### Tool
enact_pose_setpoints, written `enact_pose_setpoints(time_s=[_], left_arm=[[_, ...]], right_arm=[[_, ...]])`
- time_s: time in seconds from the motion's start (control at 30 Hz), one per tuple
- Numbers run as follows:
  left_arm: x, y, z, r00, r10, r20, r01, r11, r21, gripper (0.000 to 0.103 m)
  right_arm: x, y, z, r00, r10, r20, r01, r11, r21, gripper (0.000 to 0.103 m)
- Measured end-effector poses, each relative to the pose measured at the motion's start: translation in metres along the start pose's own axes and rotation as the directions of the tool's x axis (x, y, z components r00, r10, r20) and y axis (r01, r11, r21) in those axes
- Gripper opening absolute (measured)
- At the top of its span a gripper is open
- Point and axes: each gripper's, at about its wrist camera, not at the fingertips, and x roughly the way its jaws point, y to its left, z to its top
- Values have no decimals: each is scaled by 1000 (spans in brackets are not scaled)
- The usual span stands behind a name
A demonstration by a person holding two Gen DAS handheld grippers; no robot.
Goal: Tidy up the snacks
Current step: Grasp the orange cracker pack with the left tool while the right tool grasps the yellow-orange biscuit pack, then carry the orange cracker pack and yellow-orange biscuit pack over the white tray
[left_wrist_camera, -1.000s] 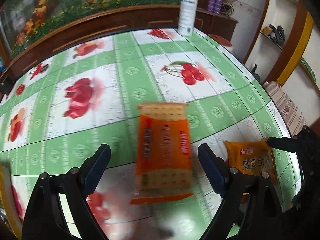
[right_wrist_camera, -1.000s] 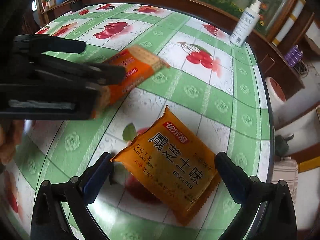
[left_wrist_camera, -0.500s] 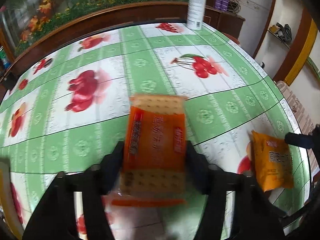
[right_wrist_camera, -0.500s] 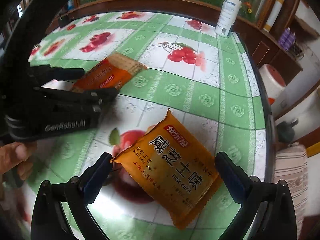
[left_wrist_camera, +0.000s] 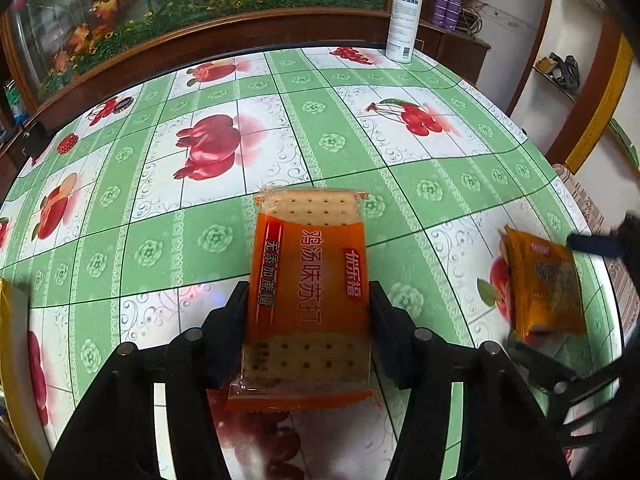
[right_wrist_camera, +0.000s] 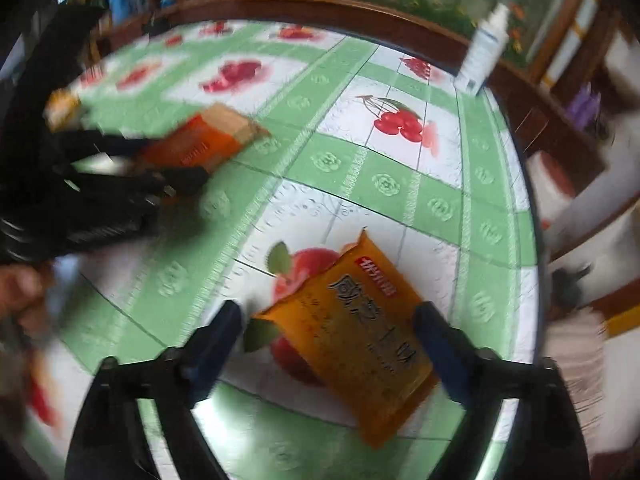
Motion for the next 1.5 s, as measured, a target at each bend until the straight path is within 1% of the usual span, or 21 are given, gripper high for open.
enact_pose_setpoints(time_s=[0.03,0.07,0.1,0.13,0.23,0.3,0.37,0.47,0.5,0.53,0.6,0.67,0.8,0.9,0.97,1.07,1.1,1.2,1.3,1.4,1.5], left_arm=[[0,0,-1,1000,-2,-1,2,1000,3,55],[-1,1,-1,1000,-5,-1,5,1000,2,55],[-1,1,-1,1000,-7,-1,7,1000,1,55],[-1,1,-1,1000,-9,-2,9,1000,2,55],[-1,2,-1,1000,-14,-5,14,1000,6,55],[-1,2,-2,1000,-19,-4,19,1000,12,55],[-2,3,-3,1000,-19,-4,19,1000,13,55],[-3,1,-4,1000,-14,-2,14,1000,15,55],[-4,1,-6,1000,-17,1,17,1000,13,55],[-5,1,-8,1000,-20,5,20,1000,11,55],[-8,2,-12,1000,-22,10,21,1000,14,55],[-10,5,-15,999,-32,12,32,999,11,55],[-18,20,-24,997,-67,28,68,997,-36,55],[-21,26,-28,996,-78,33,80,996,-49,54],[-26,30,-31,996,-84,41,86,995,-58,54],[-38,34,-38,995,-76,60,79,995,-65,54],[-45,35,-42,996,-60,73,65,996,-64,54],[-59,40,-49,995,-22,102,29,997,-65,54],[-76,49,-60,991,22,132,-11,996,-84,55],[-89,60,-70,987,61,149,-45,993,-108,55],[-101,71,-79,983,88,163,-67,989,-134,55]], right_arm=[[3,3,0,999,-34,-14,34,999,-34,102],[6,6,0,998,-59,-27,57,995,-76,103],[6,5,1,999,-47,-21,44,994,-103,103],[8,1,2,999,-22,-23,19,995,-103,103],[19,-20,4,995,75,-66,-76,997,-25,103],[24,-35,0,987,140,-81,-136,989,52,103],[25,-41,-6,973,204,-107,-193,975,112,103],[16,-32,-15,967,234,-101,-221,967,129,103],[12,-25,-19,967,235,-98,-223,967,126,100],[8,-19,-22,969,233,-85,-221,967,130,97],[1,-14,-25,969,242,-52,-231,960,155,79],[-4,-11,-28,959,282,-6,-275,939,205,73],[-11,-3,-38,957,287,39,-288,929,232,73],[-16,-3,-46,947,310,82,-321,910,261,73],[-17,-5,-49,938,329,114,-348,893,285,73],[-19,-6,-50,916,366,162,-399,863,309,73],[-19,-5,-50,909,377,178,-416,854,314,73],[-19,1,-50,900,386,203,-433,843,320,73],[-22,9,-48,884,405,234,-463,827,318,73],[-25,19,-44,873,419,250,-482,821,307,73],[-31,33,-38,857,436,273,-505,815,283,72]])
